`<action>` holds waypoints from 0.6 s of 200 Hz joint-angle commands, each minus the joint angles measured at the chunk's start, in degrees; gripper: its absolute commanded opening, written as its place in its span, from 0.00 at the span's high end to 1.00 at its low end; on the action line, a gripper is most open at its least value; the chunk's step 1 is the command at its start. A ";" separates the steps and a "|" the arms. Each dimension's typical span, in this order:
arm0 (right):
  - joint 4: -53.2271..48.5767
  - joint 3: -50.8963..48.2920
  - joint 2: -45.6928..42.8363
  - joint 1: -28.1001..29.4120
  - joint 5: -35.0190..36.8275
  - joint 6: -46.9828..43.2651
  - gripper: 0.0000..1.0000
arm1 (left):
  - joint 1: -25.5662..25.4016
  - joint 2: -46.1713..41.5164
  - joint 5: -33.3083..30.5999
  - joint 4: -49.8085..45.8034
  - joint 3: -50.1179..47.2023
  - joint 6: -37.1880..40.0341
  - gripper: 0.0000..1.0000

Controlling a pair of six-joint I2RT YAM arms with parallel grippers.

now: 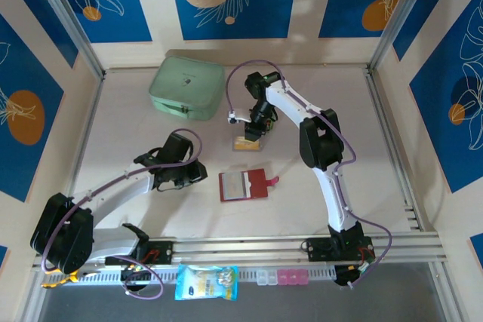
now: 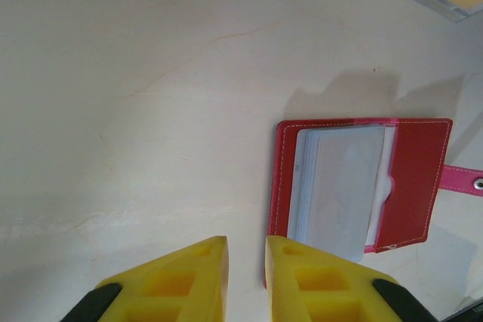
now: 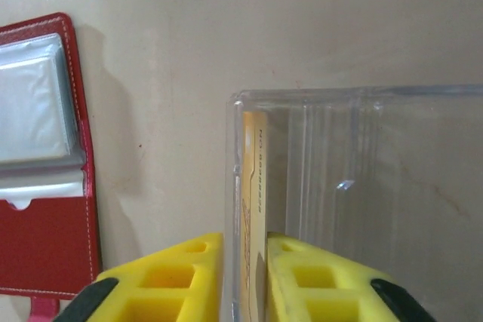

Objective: Take the credit cards out of the card holder

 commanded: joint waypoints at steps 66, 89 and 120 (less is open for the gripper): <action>-0.63 0.60 -7.17 -0.61 1.64 3.26 0.63 | 0.73 0.42 3.09 1.21 0.41 1.32 0.80; -0.31 0.07 -9.73 -0.56 0.67 5.00 0.63 | 0.60 1.69 4.31 2.27 1.17 1.33 0.80; 3.83 -4.58 -14.44 -0.52 -3.19 10.73 0.63 | -0.28 3.43 5.47 4.44 2.24 0.83 0.80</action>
